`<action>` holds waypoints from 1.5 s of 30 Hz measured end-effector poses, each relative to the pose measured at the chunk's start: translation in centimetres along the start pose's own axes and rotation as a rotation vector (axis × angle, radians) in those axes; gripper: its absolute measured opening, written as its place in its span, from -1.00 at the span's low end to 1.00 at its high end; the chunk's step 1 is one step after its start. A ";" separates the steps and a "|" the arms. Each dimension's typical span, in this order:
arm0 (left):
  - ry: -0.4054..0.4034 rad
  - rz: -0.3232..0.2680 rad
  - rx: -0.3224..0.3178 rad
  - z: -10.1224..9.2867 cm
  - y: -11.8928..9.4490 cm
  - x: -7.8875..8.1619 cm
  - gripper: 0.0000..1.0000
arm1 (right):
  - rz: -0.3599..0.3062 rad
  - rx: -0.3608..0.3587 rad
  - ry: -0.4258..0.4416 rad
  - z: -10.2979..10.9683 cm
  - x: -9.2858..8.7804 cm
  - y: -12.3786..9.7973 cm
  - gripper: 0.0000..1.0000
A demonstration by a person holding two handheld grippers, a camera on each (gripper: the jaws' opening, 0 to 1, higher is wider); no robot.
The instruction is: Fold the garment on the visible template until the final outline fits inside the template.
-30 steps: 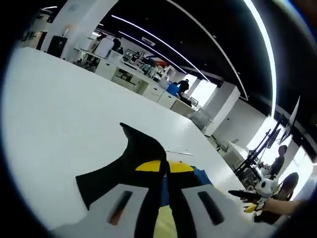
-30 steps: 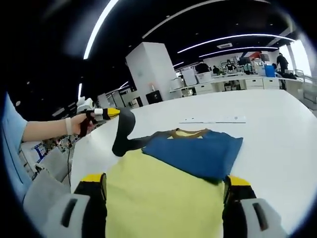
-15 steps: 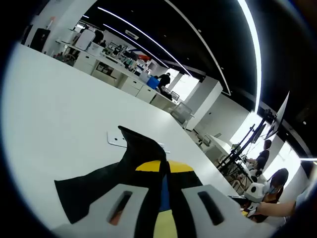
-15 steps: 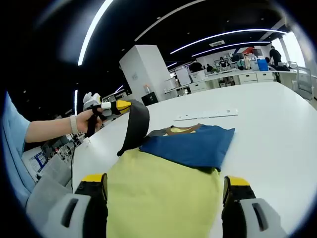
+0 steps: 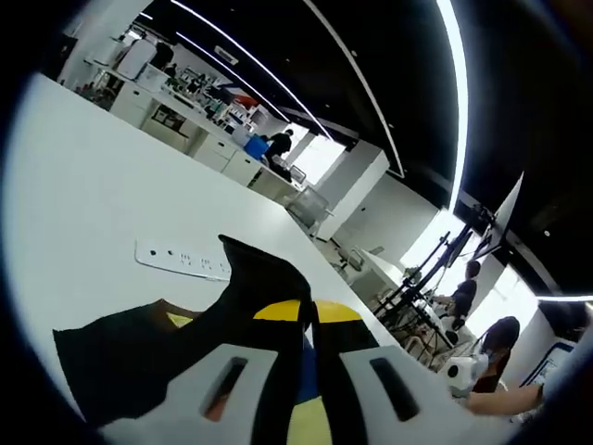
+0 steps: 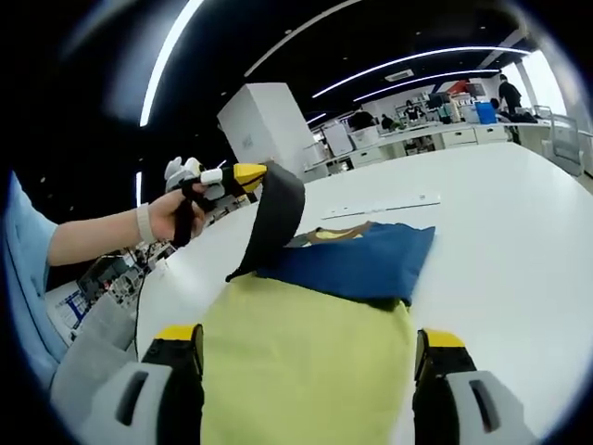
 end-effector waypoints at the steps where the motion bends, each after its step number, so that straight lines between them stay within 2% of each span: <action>1: -0.006 0.007 -0.005 -0.3 0.5 -0.3 -1.00 | 0.001 0.000 0.000 0.0 0.0 0.0 0.92; 6: -0.010 0.043 -0.043 -1.6 2.5 -1.9 -1.00 | -0.001 -0.006 0.012 -0.4 -0.1 -0.2 0.91; 10: 0.000 0.086 -0.071 -2.4 3.9 -3.9 -1.00 | -0.007 -0.012 0.023 -0.6 -0.3 -0.5 0.90; 16: -0.008 0.162 -0.075 -2.5 5.5 -7.0 -1.00 | -0.009 -0.012 0.033 -0.7 -0.7 -1.2 0.89; 20: -0.014 0.189 -0.096 -3.2 6.4 -8.8 -1.00 | -0.009 -0.019 0.040 -1.0 -1.0 -1.5 0.89; 27: -0.032 0.246 -0.100 -3.4 7.2 -11.2 -1.00 | -0.013 -0.025 0.047 -1.2 -1.3 -2.0 0.89; 34: -0.039 0.278 -0.113 -4.1 7.9 -12.9 -1.00 | -0.021 -0.018 0.057 -1.2 -1.4 -2.3 0.88; 45: -0.005 0.320 -0.094 -3.3 8.4 -14.2 -1.00 | -0.015 0.000 0.042 -1.1 -1.3 -2.1 0.89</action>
Point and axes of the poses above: the point that each gripper's makers call its tool centre point, and the gripper's own axes: y roughly forward along the fingers, z roughly to its left, x roughly out of its top, the point moved 3 cm from there along -y, roughly backward along the fingers, and after that the axes turned 1 degree about x, right-handed, at the moved point
